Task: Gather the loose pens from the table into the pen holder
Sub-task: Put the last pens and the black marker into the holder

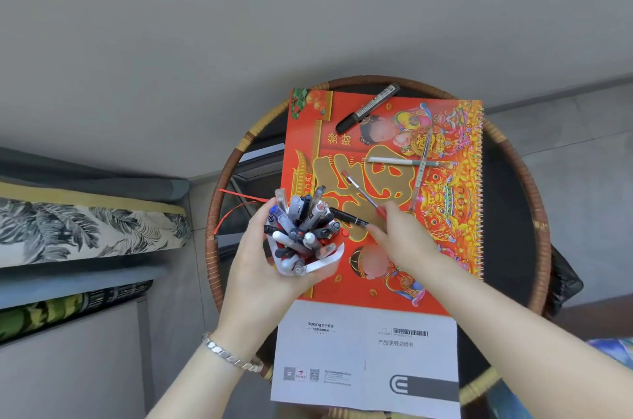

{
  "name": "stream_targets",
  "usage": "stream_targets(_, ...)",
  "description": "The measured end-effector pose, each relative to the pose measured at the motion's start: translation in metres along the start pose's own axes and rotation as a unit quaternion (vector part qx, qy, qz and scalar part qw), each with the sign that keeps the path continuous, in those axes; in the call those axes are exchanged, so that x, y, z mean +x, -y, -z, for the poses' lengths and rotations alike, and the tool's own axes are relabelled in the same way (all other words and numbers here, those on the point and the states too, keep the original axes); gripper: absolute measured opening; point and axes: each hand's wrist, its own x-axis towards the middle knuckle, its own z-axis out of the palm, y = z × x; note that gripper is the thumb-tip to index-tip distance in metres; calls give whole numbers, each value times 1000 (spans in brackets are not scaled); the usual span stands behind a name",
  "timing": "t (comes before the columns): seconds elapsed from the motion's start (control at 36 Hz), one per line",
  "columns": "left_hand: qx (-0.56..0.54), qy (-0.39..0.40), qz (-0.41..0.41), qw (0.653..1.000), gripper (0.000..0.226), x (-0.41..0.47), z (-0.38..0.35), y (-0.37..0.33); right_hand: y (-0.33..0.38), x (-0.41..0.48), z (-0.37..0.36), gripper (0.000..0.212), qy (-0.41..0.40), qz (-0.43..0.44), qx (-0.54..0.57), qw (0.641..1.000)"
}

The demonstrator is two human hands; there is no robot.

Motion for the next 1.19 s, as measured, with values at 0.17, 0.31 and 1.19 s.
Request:
stream_targets(0.17,6,-9,5,1000,90,-7,11,0,0,10,-19,32,7,-18,-79,997)
stream_targets(0.31,-36,-2,33,999,86,-13,16,-3,5,-12,-5,14,-38,55,104,992)
stream_targets(1.19,10,62,21,998,86,-32,-20,-43,44,-136,58,27,-184,72,487,851)
